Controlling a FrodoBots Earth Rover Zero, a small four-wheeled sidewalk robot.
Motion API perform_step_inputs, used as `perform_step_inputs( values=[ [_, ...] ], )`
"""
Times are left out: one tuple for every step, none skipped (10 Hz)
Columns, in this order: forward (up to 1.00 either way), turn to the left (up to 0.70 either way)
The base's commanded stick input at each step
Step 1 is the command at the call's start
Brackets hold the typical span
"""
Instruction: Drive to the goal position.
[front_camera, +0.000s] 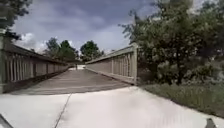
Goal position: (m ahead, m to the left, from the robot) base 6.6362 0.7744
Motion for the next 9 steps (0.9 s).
perform_step_inputs(
  values=[
    [0.7, 0.0],
    [0.7, 0.13],
    [0.7, 0.35],
    [0.7, 0.35],
    [0.7, 0.32],
    [0.7, 0.0],
    [0.7, 0.0],
    [0.7, 0.0],
    [0.7, 0.2]
  ],
)
